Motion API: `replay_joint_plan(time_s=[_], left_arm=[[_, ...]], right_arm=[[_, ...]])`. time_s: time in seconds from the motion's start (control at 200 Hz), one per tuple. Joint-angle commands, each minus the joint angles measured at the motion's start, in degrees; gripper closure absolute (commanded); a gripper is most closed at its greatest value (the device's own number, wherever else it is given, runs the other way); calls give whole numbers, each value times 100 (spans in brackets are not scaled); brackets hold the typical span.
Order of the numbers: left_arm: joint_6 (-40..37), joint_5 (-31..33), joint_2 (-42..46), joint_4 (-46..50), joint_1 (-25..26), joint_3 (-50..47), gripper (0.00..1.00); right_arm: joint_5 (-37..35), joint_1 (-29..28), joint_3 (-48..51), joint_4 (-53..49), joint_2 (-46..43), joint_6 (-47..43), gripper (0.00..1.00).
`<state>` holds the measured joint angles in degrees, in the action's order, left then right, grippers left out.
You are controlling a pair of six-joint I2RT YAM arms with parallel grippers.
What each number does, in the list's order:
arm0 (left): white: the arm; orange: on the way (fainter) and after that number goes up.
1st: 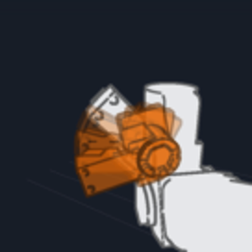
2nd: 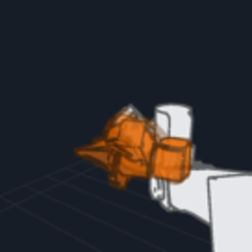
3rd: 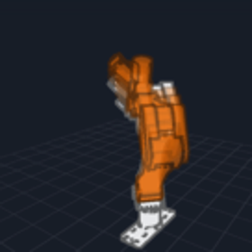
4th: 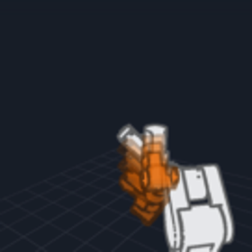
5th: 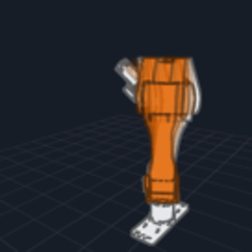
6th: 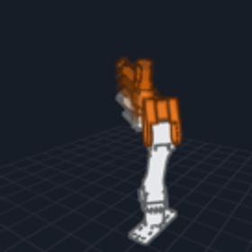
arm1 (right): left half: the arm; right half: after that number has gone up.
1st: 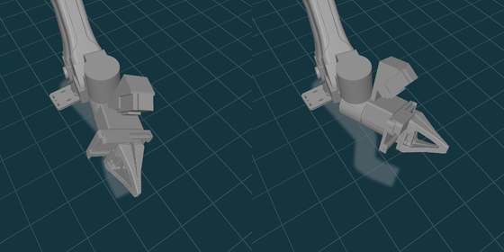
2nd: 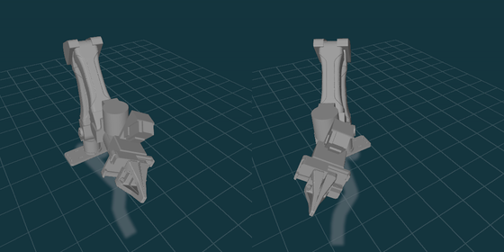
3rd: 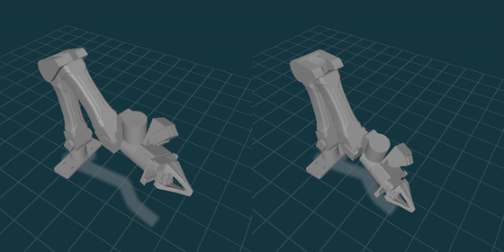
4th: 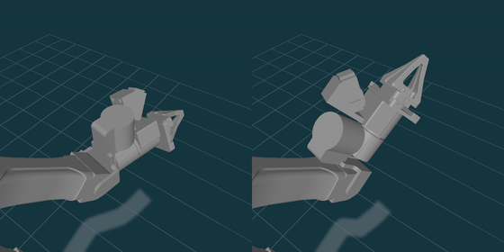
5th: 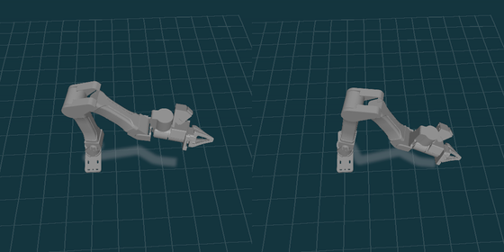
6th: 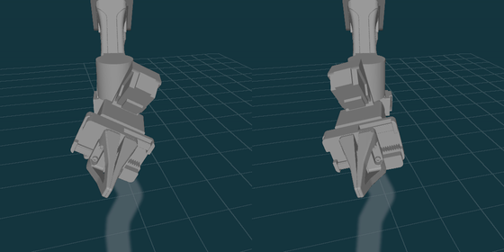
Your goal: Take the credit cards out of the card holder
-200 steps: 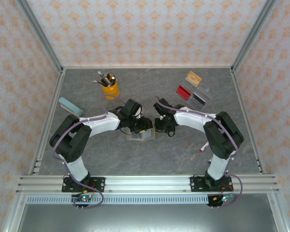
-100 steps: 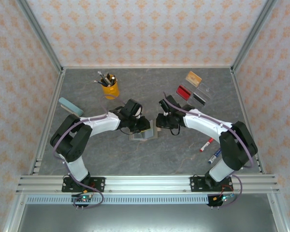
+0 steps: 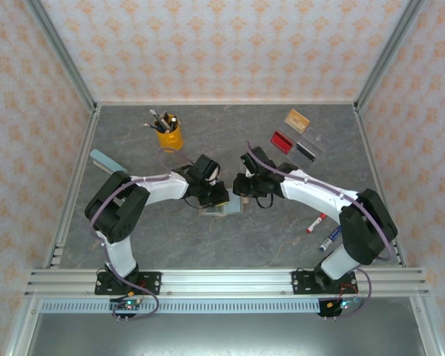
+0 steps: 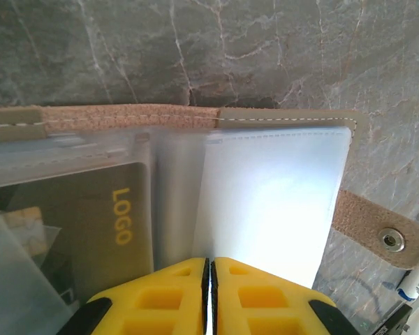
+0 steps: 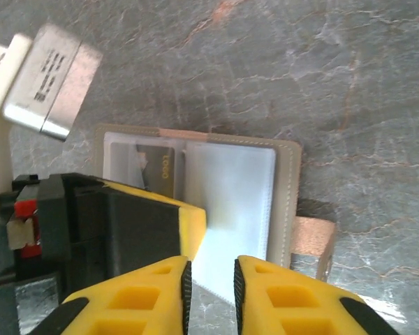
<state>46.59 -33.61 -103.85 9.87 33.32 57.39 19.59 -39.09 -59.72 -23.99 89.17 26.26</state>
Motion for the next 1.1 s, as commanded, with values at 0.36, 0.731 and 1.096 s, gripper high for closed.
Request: replay_joint_plan(time_s=[0.36, 0.731, 1.096], left_arm=[[-62, 252, 1518, 492, -917, -850, 72], [-75, 46, 1337, 305, -794, -968, 60], [-45, -38, 911, 151, -672, -847, 59]], right_arm=[[24, -283, -599, -357, 1048, 41, 79], [-167, -292, -757, -589, 1511, 20, 76], [-220, -292, -751, -626, 1736, -23, 71]])
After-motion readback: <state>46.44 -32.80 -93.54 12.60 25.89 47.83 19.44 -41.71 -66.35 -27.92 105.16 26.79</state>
